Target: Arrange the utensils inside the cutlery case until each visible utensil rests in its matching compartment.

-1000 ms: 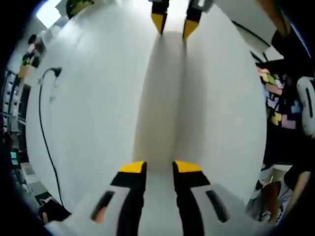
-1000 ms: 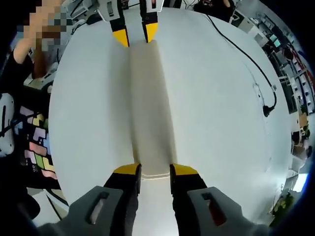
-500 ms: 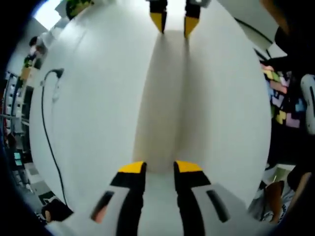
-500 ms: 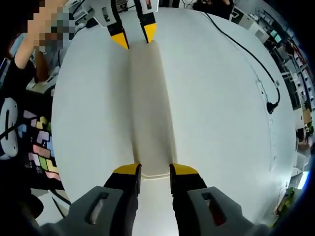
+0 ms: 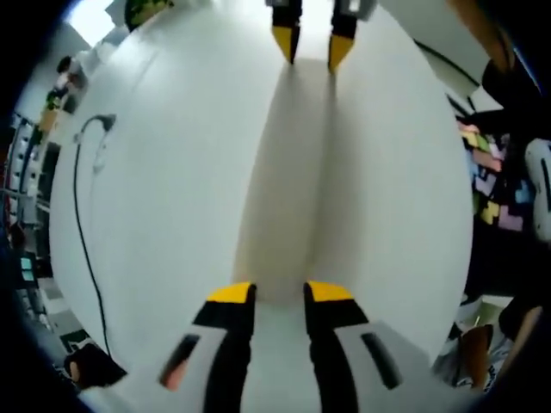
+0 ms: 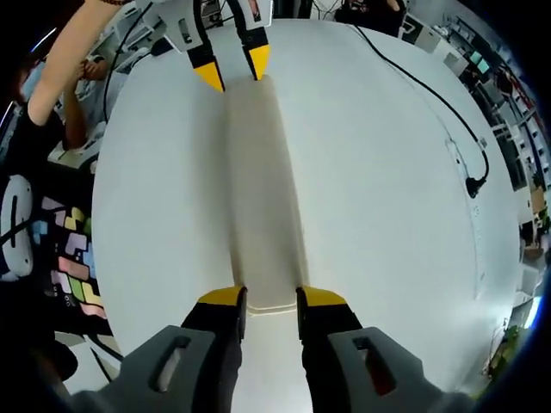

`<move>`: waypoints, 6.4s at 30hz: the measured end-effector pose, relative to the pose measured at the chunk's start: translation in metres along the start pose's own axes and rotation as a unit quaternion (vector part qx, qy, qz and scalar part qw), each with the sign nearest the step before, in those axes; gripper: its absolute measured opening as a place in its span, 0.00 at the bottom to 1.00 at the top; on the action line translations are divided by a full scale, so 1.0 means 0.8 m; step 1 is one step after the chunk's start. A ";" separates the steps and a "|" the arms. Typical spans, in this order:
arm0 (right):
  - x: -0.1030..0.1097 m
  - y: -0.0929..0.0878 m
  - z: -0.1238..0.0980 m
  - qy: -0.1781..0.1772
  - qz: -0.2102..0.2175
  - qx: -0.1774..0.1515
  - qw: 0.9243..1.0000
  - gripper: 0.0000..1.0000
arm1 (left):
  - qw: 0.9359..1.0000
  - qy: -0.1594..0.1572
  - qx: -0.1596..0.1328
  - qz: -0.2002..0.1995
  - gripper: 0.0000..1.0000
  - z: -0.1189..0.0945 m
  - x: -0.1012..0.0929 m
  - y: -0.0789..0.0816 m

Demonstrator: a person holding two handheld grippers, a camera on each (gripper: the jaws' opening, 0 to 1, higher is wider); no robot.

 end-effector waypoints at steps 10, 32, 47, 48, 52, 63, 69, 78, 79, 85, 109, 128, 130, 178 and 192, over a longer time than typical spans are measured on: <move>-0.001 -0.004 -0.001 0.003 0.004 -0.024 1.000 0.23 | 1.000 -0.001 0.017 -0.004 0.24 -0.001 0.000 -0.002; -0.003 0.019 -0.025 -0.032 -0.047 -0.086 0.995 0.51 | 0.997 0.028 -0.036 0.059 0.41 -0.021 -0.001 0.014; 0.005 0.033 0.004 -0.023 -0.081 -0.088 0.993 0.75 | 0.996 -0.004 -0.064 0.061 0.82 0.003 -0.010 0.049; 0.006 0.034 0.006 -0.023 -0.082 -0.086 0.993 0.76 | 0.997 -0.001 -0.064 0.051 0.84 0.006 -0.007 0.049; 0.007 0.035 0.016 -0.013 -0.081 -0.081 0.993 0.77 | 0.997 -0.017 -0.063 0.046 0.81 0.018 -0.009 0.046; 0.009 0.037 0.036 0.002 -0.084 -0.052 0.995 0.65 | 0.997 -0.043 -0.049 0.035 0.71 0.037 -0.011 0.042; 0.012 0.042 0.040 0.011 -0.081 -0.055 0.995 0.60 | 0.997 -0.044 -0.058 0.027 0.70 0.036 -0.009 0.042; 0.007 0.042 0.039 0.014 -0.074 -0.086 0.993 0.55 | 0.996 -0.044 -0.083 -0.002 0.65 0.035 -0.005 0.042; 0.008 0.042 0.040 0.013 -0.072 -0.088 0.993 0.55 | 0.995 -0.044 -0.088 -0.004 0.64 0.035 -0.003 0.041; 0.008 0.044 0.040 0.014 -0.072 -0.103 0.992 0.55 | 0.991 -0.041 -0.123 -0.038 0.50 0.034 0.012 0.040; 0.001 0.045 0.037 0.004 -0.024 -0.117 0.993 0.44 | 0.991 -0.035 -0.121 -0.046 0.50 0.033 0.001 0.050; 0.002 0.047 0.033 -0.002 -0.051 -0.107 0.993 0.43 | 0.996 -0.038 -0.076 0.029 0.44 0.024 -0.006 0.060; 0.001 0.045 0.028 -0.006 -0.055 -0.107 0.993 0.43 | 0.996 -0.037 -0.071 0.029 0.44 0.020 -0.006 0.062; 0.004 -0.024 0.035 0.012 -0.073 -0.082 0.994 0.44 | 0.993 -0.081 -0.076 0.049 0.43 0.021 -0.043 0.116; 0.004 -0.024 0.035 0.011 -0.072 -0.083 0.994 0.45 | 0.995 -0.066 -0.059 0.044 0.43 0.023 -0.043 0.118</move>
Point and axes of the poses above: the point that each gripper's makers call its tool centre point, and the gripper's own axes: z roughly forward along the fingers, x roughly to its left, y roughly out of its top, the point moved 3 cm from there along -z, roughly backward along the fingers, and after that the axes turned 10 degrees about x, right-handed, at the moved point
